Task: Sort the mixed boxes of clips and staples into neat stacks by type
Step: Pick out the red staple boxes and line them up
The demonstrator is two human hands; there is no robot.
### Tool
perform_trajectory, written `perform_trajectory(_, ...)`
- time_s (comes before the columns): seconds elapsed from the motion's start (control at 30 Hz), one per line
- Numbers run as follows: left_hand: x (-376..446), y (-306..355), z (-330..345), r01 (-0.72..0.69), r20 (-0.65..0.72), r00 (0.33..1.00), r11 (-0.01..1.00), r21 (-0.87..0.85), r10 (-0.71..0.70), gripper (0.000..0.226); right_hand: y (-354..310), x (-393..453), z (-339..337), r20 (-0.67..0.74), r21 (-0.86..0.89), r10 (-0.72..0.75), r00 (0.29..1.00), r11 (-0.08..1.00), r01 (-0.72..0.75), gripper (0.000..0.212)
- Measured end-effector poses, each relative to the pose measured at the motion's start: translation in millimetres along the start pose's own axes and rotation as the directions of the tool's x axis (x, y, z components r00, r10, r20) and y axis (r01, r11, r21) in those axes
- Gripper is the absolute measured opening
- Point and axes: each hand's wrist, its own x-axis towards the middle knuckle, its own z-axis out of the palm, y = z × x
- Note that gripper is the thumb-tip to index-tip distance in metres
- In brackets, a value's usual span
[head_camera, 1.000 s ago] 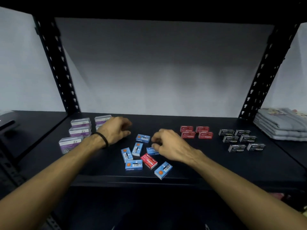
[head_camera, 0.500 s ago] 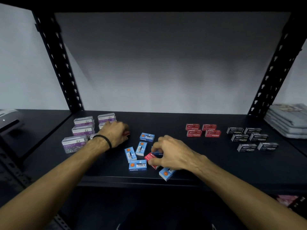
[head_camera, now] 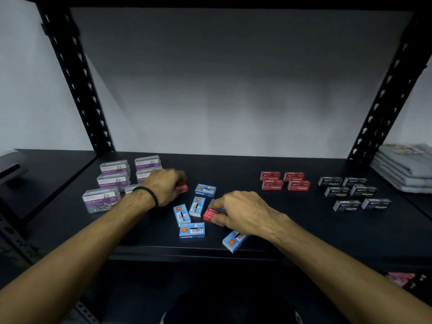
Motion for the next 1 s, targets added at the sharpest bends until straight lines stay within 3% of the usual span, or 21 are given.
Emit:
perform_trajectory(0.2, 0.7, 3.0, -5.9, -0.028, 0.033, 0.999, 0.999, 0.039, 0.027, 0.045, 4.6, -1.8, 2.5, -0.051, 0.043, 0.041, 0.998, 0.998, -0.039, 0.047)
perform_trajectory(0.53, 1.2, 5.1, -7.0, -0.100, 0.046, 0.993, 0.985, -0.140, 0.107, 0.038, 11.8, -1.4, 8.3, -0.043, 0.347, 0.157, 0.987, 0.929, -0.133, 0.023)
perform_trajectory(0.77, 2.1, 4.9, -7.1, -0.107, 0.082, 0.989, 0.983, -0.151, 0.120, 0.043, 14.2, -3.2, 11.5, -0.036, 0.413, 0.177, 0.984, 0.899, -0.147, 0.031)
perform_trajectory(1.0, 1.9, 6.2, -8.3, -0.097, 0.076, 0.991, 0.983, -0.156, 0.110, 0.037, 14.1, -3.2, 9.4, -0.033, 0.398, 0.164, 0.986, 0.907, -0.138, 0.021)
